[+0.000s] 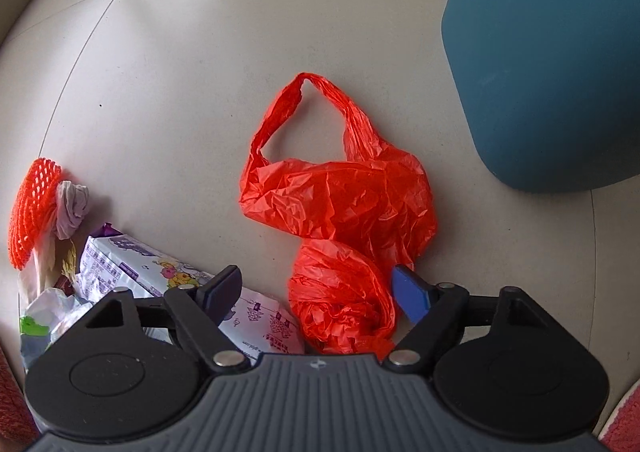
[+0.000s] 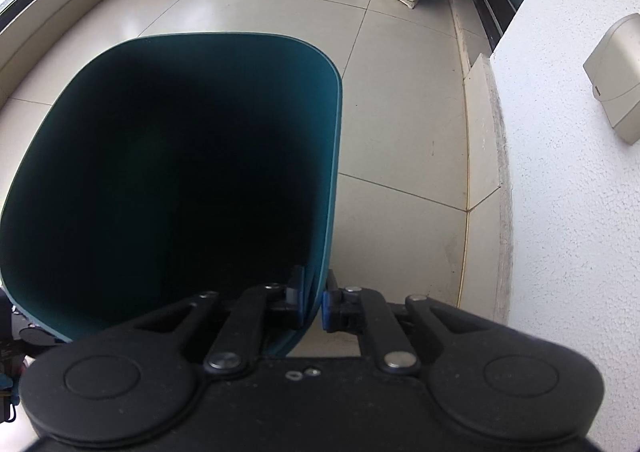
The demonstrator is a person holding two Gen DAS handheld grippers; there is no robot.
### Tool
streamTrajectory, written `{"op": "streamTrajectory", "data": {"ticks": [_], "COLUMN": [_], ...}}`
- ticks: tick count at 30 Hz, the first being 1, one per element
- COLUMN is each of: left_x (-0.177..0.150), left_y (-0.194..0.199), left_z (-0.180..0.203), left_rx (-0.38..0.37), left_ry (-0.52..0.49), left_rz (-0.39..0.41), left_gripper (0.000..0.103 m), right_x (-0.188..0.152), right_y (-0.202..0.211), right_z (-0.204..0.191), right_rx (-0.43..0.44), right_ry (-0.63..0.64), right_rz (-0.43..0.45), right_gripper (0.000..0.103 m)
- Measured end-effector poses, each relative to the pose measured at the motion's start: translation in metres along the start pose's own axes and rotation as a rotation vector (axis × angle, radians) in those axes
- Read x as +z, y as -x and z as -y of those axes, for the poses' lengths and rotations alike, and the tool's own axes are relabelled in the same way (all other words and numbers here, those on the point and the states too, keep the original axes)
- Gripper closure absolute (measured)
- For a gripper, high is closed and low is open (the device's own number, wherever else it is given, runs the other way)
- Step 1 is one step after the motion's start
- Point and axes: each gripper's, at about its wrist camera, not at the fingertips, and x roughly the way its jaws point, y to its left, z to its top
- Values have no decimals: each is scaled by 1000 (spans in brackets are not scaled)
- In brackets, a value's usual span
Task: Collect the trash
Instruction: 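Lower the left gripper onto the red plastic bag and close it while the right gripper grips the wastebasket rim, then lift the red bag with the left gripper and release it into the wastebasket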
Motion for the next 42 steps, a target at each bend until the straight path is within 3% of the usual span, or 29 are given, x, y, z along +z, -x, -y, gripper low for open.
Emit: {"op": "streamTrajectory", "data": {"ticks": [3, 4, 6, 14, 18, 34, 42], "left_x": [-2, -2, -1, -7, -6, 24, 41], "left_y": [-9, -11, -13, -5, 18, 228, 322], "left_z": [2, 3, 3, 10, 13, 27, 49], "left_rx": [-4, -6, -15, 56, 69, 52, -23], "left_ry": [0, 2, 14, -25, -33, -71, -133], "left_rz": [-1, -3, -6, 31, 54, 292, 411], "left_gripper": [26, 35, 42, 48, 48, 48, 48], "right_x": [-5, -5, -2, 1, -1, -36, -40], "right_y": [3, 3, 1, -1, -4, 17, 26], "right_z": [-2, -2, 1, 3, 1, -3, -11], "right_rx": [-9, -7, -6, -18, -41, 21, 63], "right_ry": [29, 25, 16, 13, 27, 124, 148], "right_rz": [0, -2, 0, 11, 18, 115, 142], "right_gripper": [95, 95, 95, 94, 94, 94, 94]}}
